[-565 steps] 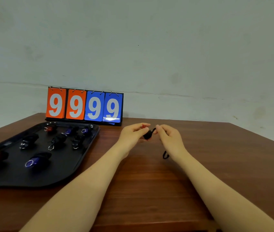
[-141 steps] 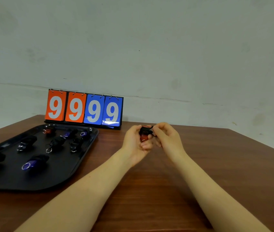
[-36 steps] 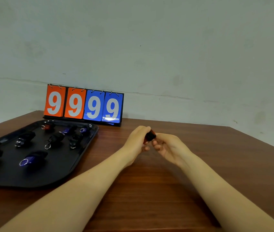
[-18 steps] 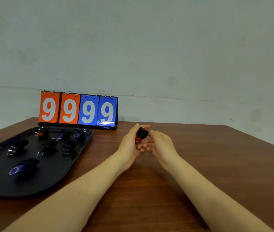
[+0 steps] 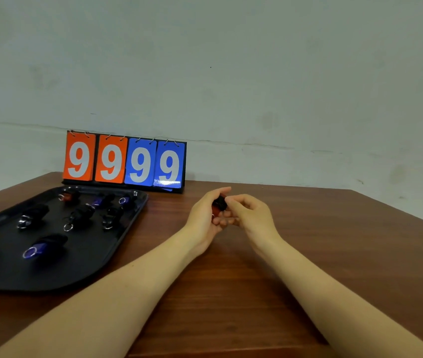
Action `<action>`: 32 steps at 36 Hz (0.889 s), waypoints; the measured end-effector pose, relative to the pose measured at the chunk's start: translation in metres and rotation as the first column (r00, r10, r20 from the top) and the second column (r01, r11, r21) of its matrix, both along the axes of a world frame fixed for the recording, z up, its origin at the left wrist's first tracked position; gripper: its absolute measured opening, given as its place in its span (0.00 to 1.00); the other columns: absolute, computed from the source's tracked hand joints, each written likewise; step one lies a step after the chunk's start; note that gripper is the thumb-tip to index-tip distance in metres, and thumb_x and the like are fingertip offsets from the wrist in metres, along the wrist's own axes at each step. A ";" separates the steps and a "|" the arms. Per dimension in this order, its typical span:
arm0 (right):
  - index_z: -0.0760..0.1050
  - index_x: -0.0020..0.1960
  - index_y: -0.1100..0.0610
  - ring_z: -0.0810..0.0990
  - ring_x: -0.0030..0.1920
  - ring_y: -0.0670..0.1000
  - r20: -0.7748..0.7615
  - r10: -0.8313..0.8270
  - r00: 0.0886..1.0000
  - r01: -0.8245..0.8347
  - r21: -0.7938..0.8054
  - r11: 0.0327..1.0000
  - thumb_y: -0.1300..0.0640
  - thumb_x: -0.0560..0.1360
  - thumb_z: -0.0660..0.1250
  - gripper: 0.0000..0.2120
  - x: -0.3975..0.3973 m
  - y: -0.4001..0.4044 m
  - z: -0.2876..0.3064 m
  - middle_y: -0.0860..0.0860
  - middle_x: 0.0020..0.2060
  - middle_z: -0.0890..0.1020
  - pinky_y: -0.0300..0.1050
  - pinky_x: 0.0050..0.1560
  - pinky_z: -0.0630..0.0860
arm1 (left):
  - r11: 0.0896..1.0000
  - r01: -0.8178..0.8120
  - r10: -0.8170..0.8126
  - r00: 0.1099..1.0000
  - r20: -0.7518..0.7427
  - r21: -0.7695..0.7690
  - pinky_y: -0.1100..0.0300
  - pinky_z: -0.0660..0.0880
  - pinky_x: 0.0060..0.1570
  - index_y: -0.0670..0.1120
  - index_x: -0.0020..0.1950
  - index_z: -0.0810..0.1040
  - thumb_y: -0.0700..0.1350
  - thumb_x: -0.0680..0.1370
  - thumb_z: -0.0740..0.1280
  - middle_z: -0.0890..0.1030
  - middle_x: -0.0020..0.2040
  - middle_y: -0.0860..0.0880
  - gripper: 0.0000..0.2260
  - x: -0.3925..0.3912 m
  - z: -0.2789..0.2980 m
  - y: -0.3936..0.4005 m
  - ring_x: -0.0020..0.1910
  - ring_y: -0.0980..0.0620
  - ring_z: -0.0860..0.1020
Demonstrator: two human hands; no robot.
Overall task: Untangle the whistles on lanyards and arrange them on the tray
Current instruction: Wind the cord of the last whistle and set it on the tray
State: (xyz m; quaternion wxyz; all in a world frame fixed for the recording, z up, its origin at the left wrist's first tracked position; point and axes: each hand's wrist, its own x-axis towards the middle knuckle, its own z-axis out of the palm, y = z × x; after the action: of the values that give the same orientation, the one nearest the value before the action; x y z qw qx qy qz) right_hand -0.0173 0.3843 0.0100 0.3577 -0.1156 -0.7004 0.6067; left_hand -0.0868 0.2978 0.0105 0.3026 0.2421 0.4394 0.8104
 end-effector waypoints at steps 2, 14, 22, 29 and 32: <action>0.79 0.50 0.64 0.81 0.36 0.57 0.011 0.020 1.000 -0.020 -0.020 1.000 0.60 0.78 0.65 0.07 -0.002 0.000 0.000 0.59 0.35 0.81 0.50 0.46 0.80 | 1.000 -0.009 0.009 0.999 0.035 0.010 0.62 0.67 0.34 0.44 0.58 0.80 0.45 0.81 0.60 0.75 0.38 0.44 0.12 0.002 0.000 -0.001 0.29 0.54 0.67; 0.76 0.58 0.56 0.81 0.42 0.47 0.059 0.040 0.997 -0.045 0.074 0.996 0.54 0.80 0.63 0.10 -0.003 -0.006 -0.002 0.52 0.45 0.83 0.38 0.42 0.78 | 0.997 -0.056 0.058 0.998 0.030 -0.050 0.59 0.75 0.36 0.47 0.60 0.79 0.51 0.83 0.58 0.82 0.45 0.43 0.14 -0.002 0.002 0.006 0.35 0.52 0.78; 0.78 0.53 0.51 0.78 0.51 0.47 0.105 -0.146 0.984 0.118 0.233 0.965 0.51 0.77 0.66 0.07 -0.004 0.004 -0.005 0.49 0.49 0.81 0.43 0.52 0.76 | 0.957 -0.069 0.025 0.987 -0.157 -0.281 0.57 0.74 0.38 0.48 0.62 0.76 0.59 0.82 0.51 0.78 0.52 0.40 0.21 -0.008 -0.004 0.006 0.43 0.49 0.74; 0.80 0.51 0.53 0.81 0.48 0.47 0.065 -0.115 0.991 0.102 0.173 0.980 0.53 0.77 0.66 0.07 0.006 -0.010 0.008 0.48 0.43 0.84 0.45 0.50 0.76 | 0.865 -0.391 0.196 0.840 -0.506 -0.314 0.53 0.73 0.57 0.52 0.55 0.76 0.55 0.82 0.52 0.78 0.53 0.47 0.15 -0.004 0.005 -0.004 0.52 0.50 0.75; 0.80 0.51 0.55 0.82 0.47 0.47 0.071 -0.064 0.995 0.055 0.127 0.990 0.54 0.77 0.66 0.07 0.011 -0.025 0.017 0.50 0.44 0.85 0.40 0.44 0.76 | 0.839 -0.471 0.308 0.825 -0.474 -0.274 0.48 0.73 0.60 0.49 0.60 0.75 0.52 0.81 0.55 0.75 0.57 0.49 0.14 -0.009 0.017 -0.016 0.56 0.49 0.74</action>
State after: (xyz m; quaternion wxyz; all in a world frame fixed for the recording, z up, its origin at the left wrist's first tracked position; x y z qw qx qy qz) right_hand -0.0065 0.3589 0.0267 0.3558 -0.1365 -0.7461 0.5460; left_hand -0.0959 0.2814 0.0280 0.0689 0.2469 0.6818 0.6852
